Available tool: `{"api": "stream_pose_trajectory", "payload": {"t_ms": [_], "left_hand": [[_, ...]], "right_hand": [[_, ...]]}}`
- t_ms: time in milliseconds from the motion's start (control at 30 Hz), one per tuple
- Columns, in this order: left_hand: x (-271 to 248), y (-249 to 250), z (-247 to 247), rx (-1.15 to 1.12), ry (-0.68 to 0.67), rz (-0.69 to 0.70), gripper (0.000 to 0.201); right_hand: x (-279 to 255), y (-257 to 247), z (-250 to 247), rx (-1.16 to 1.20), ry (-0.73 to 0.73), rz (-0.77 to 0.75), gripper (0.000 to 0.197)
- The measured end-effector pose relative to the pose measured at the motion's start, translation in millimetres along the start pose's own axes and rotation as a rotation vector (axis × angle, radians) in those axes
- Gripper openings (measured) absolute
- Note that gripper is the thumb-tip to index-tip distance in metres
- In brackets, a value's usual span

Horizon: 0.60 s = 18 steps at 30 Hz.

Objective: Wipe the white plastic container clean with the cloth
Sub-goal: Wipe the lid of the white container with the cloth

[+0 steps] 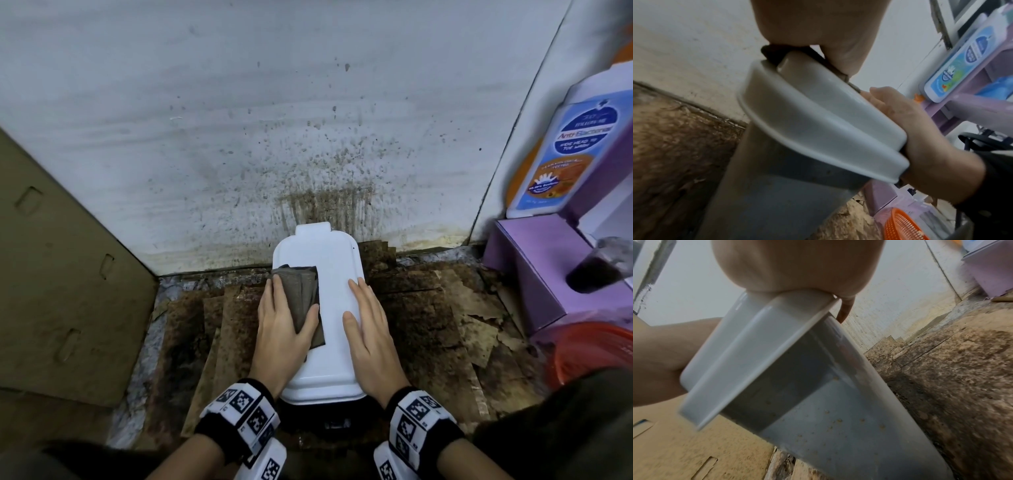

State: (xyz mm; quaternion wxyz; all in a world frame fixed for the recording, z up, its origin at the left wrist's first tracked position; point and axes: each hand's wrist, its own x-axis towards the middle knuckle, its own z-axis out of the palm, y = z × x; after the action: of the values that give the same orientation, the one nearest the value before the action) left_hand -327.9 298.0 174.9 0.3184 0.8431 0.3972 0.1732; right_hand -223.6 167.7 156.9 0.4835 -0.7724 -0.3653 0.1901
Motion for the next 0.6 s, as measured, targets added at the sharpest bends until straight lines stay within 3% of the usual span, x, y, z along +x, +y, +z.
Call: {"api": "stream_pose_trajectory", "payload": {"t_ms": [233, 600], "left_hand": [[21, -9, -7, 0.014, -0.095, 0.092, 0.084], [64, -5, -14, 0.006, -0.171, 0.084, 0.082]], "right_hand": [[2, 0, 1, -0.013, 0.002, -0.006, 0.051], [0, 0, 1, -0.004, -0.004, 0.001, 0.050]]}}
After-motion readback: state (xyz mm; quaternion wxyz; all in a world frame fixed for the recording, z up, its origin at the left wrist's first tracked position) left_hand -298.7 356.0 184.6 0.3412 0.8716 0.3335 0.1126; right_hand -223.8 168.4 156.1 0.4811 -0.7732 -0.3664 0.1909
